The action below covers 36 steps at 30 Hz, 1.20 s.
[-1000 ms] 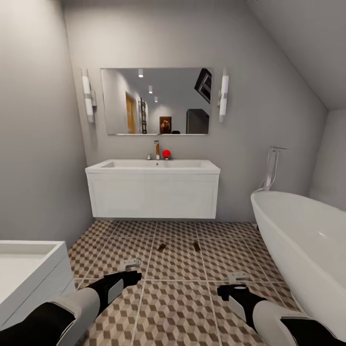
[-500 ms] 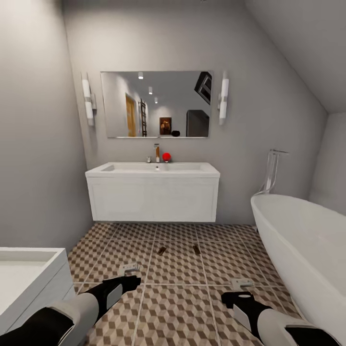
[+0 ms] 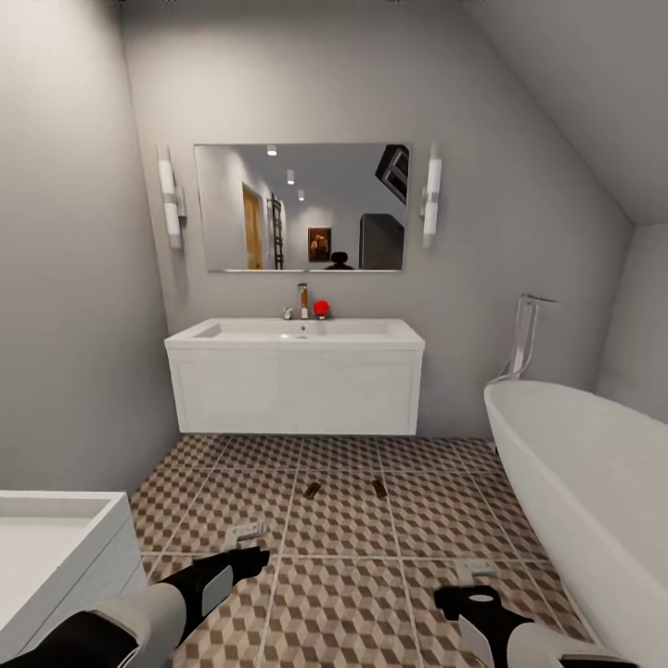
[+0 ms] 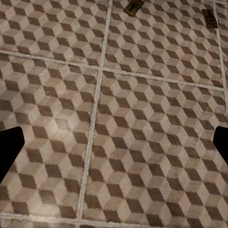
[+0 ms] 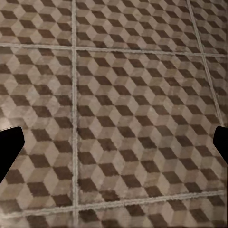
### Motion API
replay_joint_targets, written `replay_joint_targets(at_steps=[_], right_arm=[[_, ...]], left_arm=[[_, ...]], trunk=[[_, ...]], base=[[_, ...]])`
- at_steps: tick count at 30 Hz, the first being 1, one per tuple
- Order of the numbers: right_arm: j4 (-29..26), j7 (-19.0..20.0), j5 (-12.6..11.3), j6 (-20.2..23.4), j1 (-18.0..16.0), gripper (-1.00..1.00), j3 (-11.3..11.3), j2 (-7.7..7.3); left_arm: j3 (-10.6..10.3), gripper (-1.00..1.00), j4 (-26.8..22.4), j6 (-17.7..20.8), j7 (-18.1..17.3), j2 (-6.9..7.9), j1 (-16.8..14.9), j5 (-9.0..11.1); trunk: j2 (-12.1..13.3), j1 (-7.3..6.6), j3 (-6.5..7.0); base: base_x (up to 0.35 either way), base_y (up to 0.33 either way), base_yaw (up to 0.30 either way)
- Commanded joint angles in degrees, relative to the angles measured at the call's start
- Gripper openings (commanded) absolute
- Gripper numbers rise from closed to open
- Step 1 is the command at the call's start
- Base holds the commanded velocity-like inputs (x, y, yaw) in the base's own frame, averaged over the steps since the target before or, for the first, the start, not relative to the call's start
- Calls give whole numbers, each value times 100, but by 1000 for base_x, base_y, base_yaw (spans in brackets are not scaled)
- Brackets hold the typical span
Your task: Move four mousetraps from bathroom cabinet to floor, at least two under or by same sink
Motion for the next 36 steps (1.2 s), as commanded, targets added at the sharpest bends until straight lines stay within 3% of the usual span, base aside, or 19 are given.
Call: replay_joint_targets(at_steps=[1, 12, 36], right_arm=[[17, -19, 46, -32, 14, 100, -18, -2], [18, -21, 46, -137, 120, 100, -16, -19], [18, -21, 51, -167, 688, 100, -14, -40]], left_arm=[[-49, 100, -3, 5, 12, 4, 15, 55], [-49, 100, -2, -48, 11, 32, 207, 53], [-49, 100, -4, -215, 11, 37, 741, 50]], trunk=[[38, -24, 12], [480, -265, 210], [1442, -792, 641]], base=[[0, 0, 0], [0, 0, 0], [0, 0, 0]])
